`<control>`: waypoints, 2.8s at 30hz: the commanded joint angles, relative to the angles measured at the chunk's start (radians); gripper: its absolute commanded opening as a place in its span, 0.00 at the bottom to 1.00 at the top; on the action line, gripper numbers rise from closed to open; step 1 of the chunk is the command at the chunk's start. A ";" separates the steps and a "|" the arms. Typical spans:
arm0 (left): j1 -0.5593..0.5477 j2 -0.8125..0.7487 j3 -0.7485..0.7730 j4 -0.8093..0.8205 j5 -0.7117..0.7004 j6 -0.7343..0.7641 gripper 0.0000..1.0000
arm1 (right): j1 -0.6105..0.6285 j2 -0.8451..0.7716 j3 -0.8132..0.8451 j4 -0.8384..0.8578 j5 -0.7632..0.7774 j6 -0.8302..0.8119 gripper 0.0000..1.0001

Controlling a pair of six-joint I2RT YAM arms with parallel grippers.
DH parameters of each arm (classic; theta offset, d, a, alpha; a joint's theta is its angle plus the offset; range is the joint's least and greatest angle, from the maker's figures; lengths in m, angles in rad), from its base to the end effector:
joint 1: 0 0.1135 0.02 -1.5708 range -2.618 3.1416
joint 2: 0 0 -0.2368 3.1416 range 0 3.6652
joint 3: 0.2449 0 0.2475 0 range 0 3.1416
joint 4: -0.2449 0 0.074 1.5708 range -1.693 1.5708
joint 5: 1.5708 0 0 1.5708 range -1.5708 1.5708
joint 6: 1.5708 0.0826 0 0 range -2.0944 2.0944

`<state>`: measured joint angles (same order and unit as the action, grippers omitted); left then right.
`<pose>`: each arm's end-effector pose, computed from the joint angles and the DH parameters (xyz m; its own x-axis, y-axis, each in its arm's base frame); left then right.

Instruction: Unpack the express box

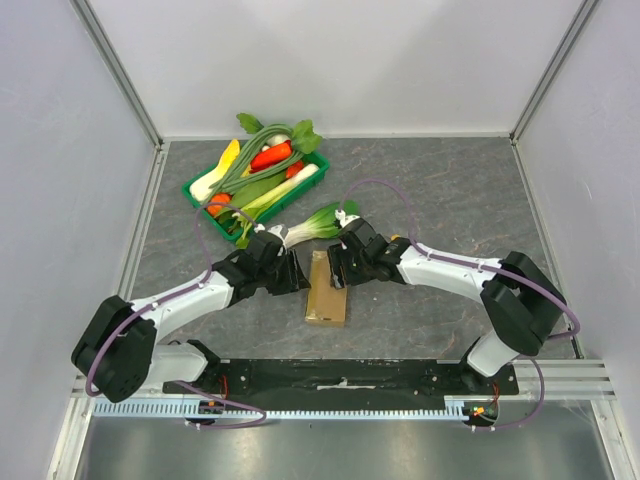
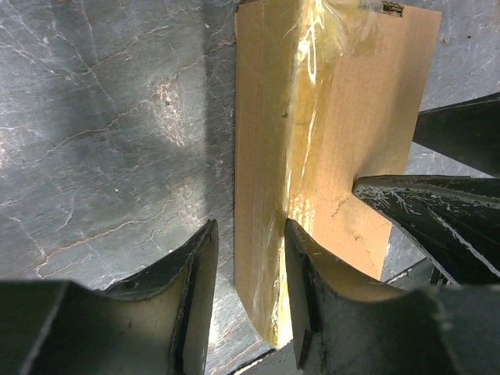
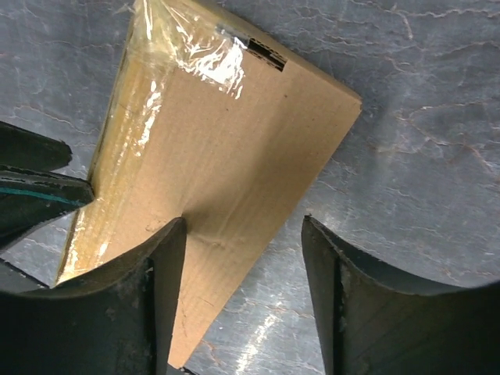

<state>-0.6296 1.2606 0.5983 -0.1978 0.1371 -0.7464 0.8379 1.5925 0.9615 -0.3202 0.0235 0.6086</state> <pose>0.2161 -0.1714 0.1206 -0.8947 -0.1804 -0.4086 0.0652 0.8523 -0.5190 0.2325 0.2554 0.1296 -0.8665 -0.1082 -0.4874 -0.2907 0.9030 0.3163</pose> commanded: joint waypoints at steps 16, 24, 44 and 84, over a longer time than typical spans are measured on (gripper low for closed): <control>0.065 -0.053 -0.060 -0.035 -0.028 -0.005 0.29 | 0.006 0.058 -0.038 -0.008 0.055 0.046 0.39; 0.074 -0.036 -0.071 -0.051 -0.031 -0.013 0.28 | 0.006 0.060 -0.029 -0.011 0.055 0.048 0.38; 0.108 0.011 -0.098 -0.016 -0.008 -0.027 0.41 | 0.006 0.066 -0.015 -0.013 0.044 0.060 0.37; 0.225 -0.164 0.210 -0.313 0.243 0.057 0.02 | 0.141 -0.003 0.247 -0.166 0.187 -0.041 0.76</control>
<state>-0.4053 1.1172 0.7475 -0.4488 0.3733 -0.7486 0.9836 1.5494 1.2552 -0.5014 0.2150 0.5861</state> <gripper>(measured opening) 0.031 0.771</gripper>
